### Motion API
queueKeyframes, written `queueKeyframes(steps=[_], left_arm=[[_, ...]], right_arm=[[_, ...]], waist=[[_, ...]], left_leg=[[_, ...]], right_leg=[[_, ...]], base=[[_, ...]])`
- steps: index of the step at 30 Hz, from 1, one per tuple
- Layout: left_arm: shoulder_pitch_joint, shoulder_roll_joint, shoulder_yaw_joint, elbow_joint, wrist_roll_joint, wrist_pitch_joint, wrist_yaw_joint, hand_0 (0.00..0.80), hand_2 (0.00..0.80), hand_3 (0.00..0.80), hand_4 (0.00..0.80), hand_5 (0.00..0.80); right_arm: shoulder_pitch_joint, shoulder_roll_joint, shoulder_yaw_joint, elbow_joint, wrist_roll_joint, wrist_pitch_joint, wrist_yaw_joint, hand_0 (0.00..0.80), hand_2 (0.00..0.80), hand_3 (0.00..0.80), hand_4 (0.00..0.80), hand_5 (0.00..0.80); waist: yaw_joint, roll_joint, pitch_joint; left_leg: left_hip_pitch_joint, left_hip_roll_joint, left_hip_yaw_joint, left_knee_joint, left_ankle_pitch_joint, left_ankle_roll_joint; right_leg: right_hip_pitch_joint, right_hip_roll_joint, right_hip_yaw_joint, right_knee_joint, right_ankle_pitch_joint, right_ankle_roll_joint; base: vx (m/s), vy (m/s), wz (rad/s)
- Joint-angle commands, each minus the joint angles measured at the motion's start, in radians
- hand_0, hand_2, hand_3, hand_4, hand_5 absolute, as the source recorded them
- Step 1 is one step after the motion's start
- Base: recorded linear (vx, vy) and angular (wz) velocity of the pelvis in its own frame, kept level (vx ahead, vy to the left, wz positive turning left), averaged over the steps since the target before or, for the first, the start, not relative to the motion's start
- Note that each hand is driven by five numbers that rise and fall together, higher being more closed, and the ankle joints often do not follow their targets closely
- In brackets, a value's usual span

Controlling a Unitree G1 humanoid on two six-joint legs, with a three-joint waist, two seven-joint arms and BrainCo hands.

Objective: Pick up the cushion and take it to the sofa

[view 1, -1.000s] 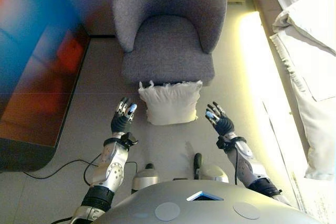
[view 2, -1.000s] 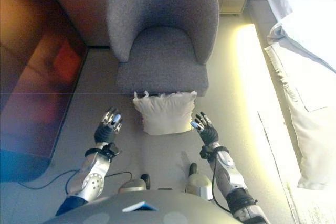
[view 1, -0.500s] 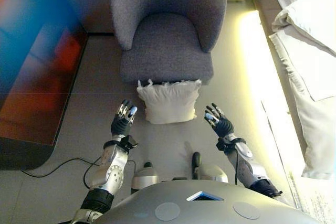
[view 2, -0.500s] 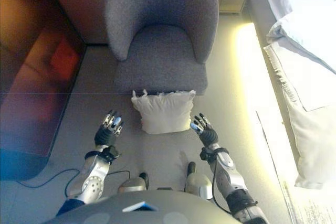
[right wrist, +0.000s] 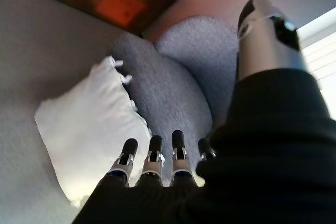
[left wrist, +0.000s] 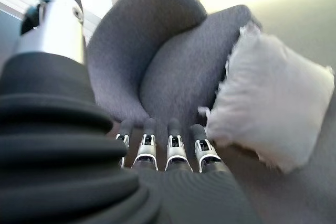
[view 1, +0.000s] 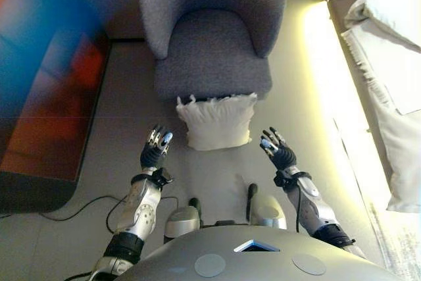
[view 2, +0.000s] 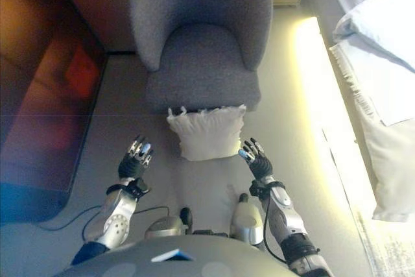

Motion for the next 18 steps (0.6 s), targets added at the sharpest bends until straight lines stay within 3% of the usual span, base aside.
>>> queueKeyframes(steps=[1,8,11,15,18], left_arm=[[0.001,0.068,0.036,-0.084,0.021,-0.019,-0.034,0.000,0.000,0.000,0.000,0.000],[0.022,0.074,0.039,-0.112,0.021,-0.023,-0.041,0.000,0.000,0.000,0.000,0.000],[0.048,0.070,0.048,-0.113,0.031,-0.024,-0.062,0.000,0.000,0.000,0.000,0.000],[0.071,0.063,0.045,-0.115,0.034,-0.010,-0.080,0.000,0.000,0.000,0.000,0.000],[0.084,0.056,0.036,-0.117,0.036,-0.012,-0.081,0.000,0.000,0.000,0.000,0.000]], right_arm=[[-0.002,0.024,-0.011,-0.090,0.022,-0.067,-0.010,0.000,0.000,0.000,0.000,0.000],[-0.059,0.018,-0.027,-0.072,0.072,-0.041,-0.017,0.000,0.000,0.000,0.000,0.000],[-0.067,0.029,-0.040,-0.053,0.070,-0.035,-0.014,0.000,0.000,0.000,0.000,0.000],[-0.031,0.026,-0.049,-0.062,0.070,-0.031,-0.001,0.000,0.000,0.000,0.000,0.000],[-0.011,0.015,-0.042,-0.066,0.065,-0.025,0.016,0.000,0.000,0.000,0.000,0.000]], waist=[[-0.014,-0.044,-0.010],[-0.036,-0.099,-0.010],[-0.038,-0.109,-0.020],[-0.064,-0.109,-0.057],[-0.080,-0.094,-0.084]], left_leg=[[-0.015,-0.053,-0.002,0.030,0.005,0.056],[0.070,-0.077,-0.009,0.033,-0.086,0.040],[0.116,-0.078,-0.005,0.021,-0.110,0.043],[0.180,-0.057,-0.027,0.000,-0.129,0.040],[0.199,-0.018,-0.030,0.033,-0.084,0.009]], right_leg=[[-0.006,-0.007,0.053,0.025,0.129,0.005],[-0.001,0.008,0.014,-0.349,0.154,0.045],[-0.004,0.014,-0.021,-0.403,0.194,0.056],[-0.008,0.046,-0.016,-0.441,0.207,0.051],[-0.005,0.074,-0.022,-0.439,0.190,0.025]], base=[[0.239,-0.051,0.37],[0.287,-0.111,0.16],[0.311,-0.095,0.30],[0.336,-0.128,0.18],[0.276,-0.151,0.01]])
